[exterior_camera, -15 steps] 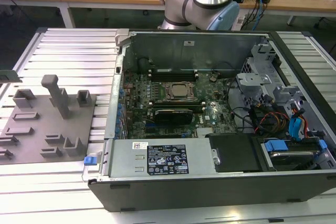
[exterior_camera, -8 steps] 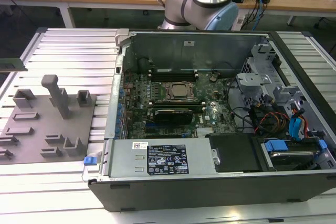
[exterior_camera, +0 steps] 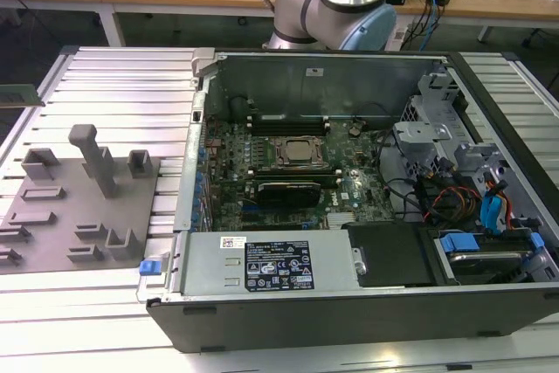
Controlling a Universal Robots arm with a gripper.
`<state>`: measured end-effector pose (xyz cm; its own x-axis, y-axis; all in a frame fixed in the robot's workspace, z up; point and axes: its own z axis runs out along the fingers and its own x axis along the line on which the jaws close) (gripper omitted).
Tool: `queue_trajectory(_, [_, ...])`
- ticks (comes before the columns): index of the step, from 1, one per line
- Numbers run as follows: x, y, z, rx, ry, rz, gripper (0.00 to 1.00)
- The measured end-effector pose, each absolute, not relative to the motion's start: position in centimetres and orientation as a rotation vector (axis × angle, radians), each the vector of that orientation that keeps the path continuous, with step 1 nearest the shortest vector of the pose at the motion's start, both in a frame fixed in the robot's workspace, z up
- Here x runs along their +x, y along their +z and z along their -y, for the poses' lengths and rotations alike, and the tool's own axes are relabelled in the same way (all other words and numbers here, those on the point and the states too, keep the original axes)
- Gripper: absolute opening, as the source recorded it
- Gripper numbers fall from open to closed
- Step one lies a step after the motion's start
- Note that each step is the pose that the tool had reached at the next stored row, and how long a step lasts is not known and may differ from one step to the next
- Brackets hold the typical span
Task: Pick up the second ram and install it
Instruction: 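Pick up the second ram and move it above second insertion slot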
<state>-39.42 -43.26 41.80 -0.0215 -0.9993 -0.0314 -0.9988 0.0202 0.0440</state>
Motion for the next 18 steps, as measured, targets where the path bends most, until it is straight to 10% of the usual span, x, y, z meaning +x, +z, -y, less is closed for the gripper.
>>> queue_trajectory(18, [-33.6, 41.8, 43.3, 2.191, -0.084, 2.238, 0.14])
